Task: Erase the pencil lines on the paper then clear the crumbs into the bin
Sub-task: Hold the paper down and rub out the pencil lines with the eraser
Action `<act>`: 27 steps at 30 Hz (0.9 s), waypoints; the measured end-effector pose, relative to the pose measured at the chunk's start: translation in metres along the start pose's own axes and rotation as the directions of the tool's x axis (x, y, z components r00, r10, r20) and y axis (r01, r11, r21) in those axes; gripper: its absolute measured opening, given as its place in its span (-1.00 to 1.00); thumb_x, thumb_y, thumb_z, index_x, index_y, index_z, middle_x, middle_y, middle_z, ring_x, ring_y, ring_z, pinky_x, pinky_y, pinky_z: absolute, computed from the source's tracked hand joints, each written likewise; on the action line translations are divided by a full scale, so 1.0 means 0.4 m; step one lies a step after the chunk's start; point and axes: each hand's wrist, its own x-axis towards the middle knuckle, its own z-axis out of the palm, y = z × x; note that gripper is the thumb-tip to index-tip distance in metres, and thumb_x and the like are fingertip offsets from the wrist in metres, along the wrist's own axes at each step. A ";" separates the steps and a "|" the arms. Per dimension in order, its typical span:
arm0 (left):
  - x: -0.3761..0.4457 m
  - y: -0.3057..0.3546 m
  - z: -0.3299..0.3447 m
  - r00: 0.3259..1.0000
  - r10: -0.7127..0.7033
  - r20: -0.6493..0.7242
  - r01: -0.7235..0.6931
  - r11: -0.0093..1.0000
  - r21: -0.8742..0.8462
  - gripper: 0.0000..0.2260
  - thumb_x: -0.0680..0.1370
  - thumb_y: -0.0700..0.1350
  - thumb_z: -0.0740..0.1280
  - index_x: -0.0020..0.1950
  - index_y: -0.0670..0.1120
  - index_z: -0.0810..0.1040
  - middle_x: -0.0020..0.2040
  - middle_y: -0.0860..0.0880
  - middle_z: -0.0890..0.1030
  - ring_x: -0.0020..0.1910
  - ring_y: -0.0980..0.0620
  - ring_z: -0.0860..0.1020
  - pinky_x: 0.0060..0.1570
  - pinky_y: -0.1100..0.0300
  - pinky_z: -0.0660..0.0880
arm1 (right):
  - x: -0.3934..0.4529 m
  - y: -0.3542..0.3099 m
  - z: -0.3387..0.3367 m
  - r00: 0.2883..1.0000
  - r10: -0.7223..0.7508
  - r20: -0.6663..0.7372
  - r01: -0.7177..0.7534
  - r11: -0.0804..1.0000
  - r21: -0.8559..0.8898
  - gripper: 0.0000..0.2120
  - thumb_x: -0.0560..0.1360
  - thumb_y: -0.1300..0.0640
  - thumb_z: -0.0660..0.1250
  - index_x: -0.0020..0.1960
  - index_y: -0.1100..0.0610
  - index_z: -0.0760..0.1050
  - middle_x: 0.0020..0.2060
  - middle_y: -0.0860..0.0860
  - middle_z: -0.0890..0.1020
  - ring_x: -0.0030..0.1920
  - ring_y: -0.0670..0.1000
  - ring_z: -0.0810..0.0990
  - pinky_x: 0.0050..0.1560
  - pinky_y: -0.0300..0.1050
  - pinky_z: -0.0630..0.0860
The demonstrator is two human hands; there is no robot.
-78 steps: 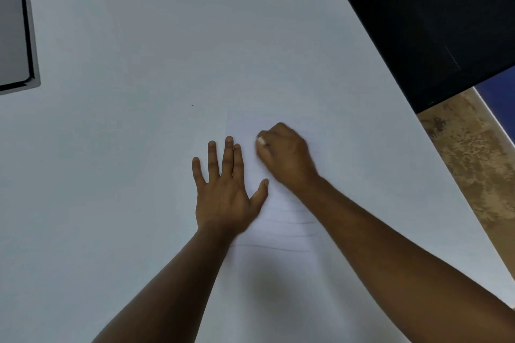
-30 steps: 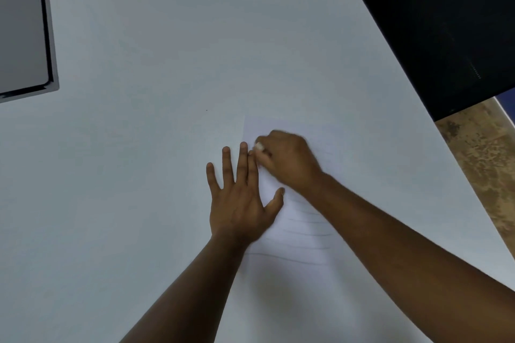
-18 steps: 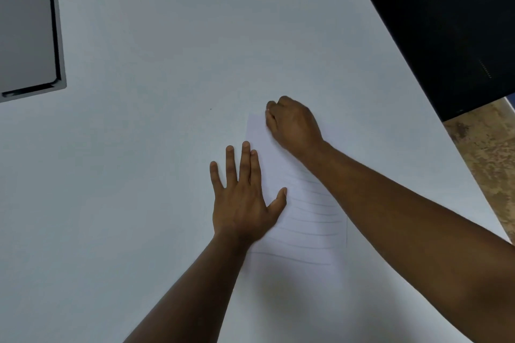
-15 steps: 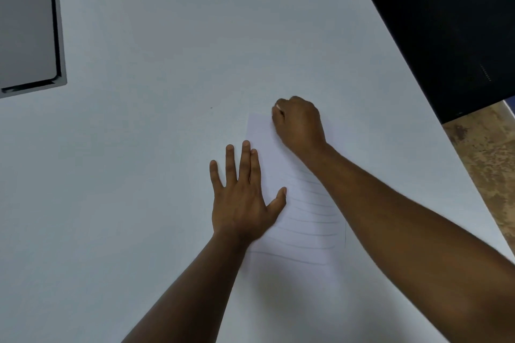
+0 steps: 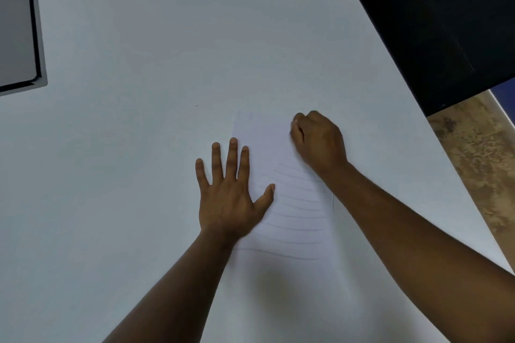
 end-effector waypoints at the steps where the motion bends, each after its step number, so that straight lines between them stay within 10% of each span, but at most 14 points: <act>1: 0.001 0.001 -0.001 1.000 -0.004 0.004 0.004 1.000 0.004 -0.17 0.58 0.46 -0.15 0.69 -0.05 -0.09 0.69 -0.05 -0.19 0.64 -0.16 -0.28 0.56 -0.29 -0.24 | 0.011 0.007 -0.001 0.998 0.058 0.003 -0.058 0.997 0.041 -0.77 0.52 0.20 0.24 -0.32 0.18 0.45 -0.41 0.01 0.35 -0.45 0.03 0.35 -0.46 -0.15 0.34; 7: 0.001 0.002 0.001 1.000 -0.012 0.001 0.012 1.000 -0.010 -0.14 0.59 0.46 -0.11 0.68 -0.12 -0.13 0.69 -0.08 -0.18 0.65 -0.15 -0.26 0.57 -0.29 -0.20 | 0.030 -0.096 0.012 0.982 -0.082 0.169 0.020 0.940 0.341 -0.82 0.56 0.14 0.31 -0.04 0.22 0.64 -0.29 0.09 0.58 -0.28 0.05 0.56 -0.20 -0.17 0.47; 14: 0.002 -0.002 0.003 1.000 -0.008 -0.005 0.008 1.000 -0.012 -0.14 0.59 0.45 -0.12 0.68 -0.12 -0.11 0.69 -0.10 -0.14 0.65 -0.16 -0.24 0.57 -0.30 -0.16 | 0.055 -0.135 0.081 0.950 -0.293 0.111 0.268 0.942 0.202 -0.71 0.60 0.13 0.16 -0.12 0.25 0.59 -0.27 0.13 0.57 -0.30 0.12 0.56 -0.31 -0.03 0.55; 20: 0.000 0.002 -0.004 1.000 -0.018 0.012 0.018 1.000 -0.012 -0.14 0.58 0.45 -0.13 0.68 -0.12 -0.13 0.69 -0.07 -0.19 0.64 -0.14 -0.29 0.57 -0.29 -0.19 | 0.146 -0.107 0.088 0.987 -0.143 0.079 0.140 0.989 0.039 -0.82 0.47 0.31 0.36 -0.31 0.25 0.51 -0.39 0.12 0.50 -0.42 0.12 0.49 -0.45 -0.08 0.48; 27: 0.000 0.003 -0.006 1.000 -0.020 0.006 0.021 0.999 -0.028 -0.14 0.58 0.45 -0.09 0.68 -0.12 -0.08 0.69 -0.07 -0.16 0.64 -0.15 -0.27 0.57 -0.29 -0.18 | 0.064 -0.085 -0.004 0.960 0.248 0.130 -0.280 0.860 0.426 -0.63 0.56 0.09 0.30 -0.38 0.24 0.42 -0.49 0.05 0.49 -0.40 0.04 0.47 -0.32 -0.05 0.39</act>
